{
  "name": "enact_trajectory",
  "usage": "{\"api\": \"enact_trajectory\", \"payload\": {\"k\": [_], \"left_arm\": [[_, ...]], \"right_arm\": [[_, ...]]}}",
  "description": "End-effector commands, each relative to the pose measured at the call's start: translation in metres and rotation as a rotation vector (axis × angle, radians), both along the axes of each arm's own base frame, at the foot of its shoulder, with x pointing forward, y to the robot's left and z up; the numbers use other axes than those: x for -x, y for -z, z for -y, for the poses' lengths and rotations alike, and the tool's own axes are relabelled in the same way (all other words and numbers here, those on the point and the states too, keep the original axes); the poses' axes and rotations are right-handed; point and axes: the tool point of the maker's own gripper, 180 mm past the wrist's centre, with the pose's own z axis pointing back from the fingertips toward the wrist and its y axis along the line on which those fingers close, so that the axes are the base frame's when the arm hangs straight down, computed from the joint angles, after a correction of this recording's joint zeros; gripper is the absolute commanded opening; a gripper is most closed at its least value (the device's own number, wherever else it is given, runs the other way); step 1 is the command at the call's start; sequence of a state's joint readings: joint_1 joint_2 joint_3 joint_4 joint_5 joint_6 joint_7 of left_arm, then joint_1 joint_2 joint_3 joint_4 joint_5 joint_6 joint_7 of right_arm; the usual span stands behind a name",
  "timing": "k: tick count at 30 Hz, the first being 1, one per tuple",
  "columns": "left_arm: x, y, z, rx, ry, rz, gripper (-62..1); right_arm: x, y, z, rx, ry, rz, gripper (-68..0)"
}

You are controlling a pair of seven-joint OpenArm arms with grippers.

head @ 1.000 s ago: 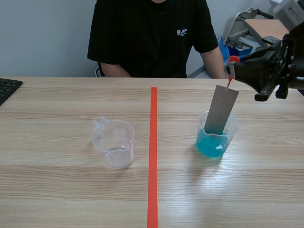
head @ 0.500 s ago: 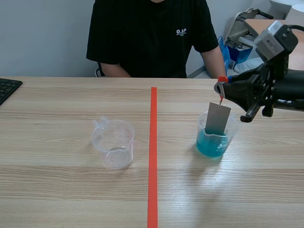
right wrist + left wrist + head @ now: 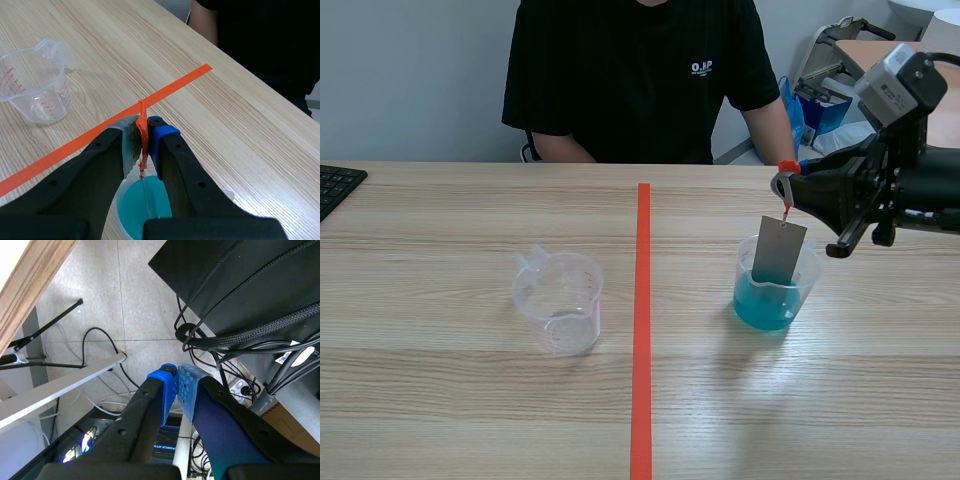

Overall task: Do the redox reaction experiment.
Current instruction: 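Hold the plate still in the solution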

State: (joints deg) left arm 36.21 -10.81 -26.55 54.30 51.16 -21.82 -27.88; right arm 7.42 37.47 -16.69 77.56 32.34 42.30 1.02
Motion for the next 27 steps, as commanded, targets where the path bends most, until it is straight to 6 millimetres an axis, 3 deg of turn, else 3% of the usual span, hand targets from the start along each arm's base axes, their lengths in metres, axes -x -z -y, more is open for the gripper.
{"api": "enact_trajectory", "payload": {"k": [1,27], "left_arm": [[-0.0003,-0.0044,-0.0046,-0.007,0.004,0.01,-56.9],[0.0,-0.0042,-0.0053,-0.01,0.003,0.008,-56.9]], "right_arm": [[-0.0025,-0.0068,0.0024,0.022,-0.011,0.02,-66.0],[-0.0025,-0.0084,0.0076,0.034,-0.009,0.021,-66.0]]}}
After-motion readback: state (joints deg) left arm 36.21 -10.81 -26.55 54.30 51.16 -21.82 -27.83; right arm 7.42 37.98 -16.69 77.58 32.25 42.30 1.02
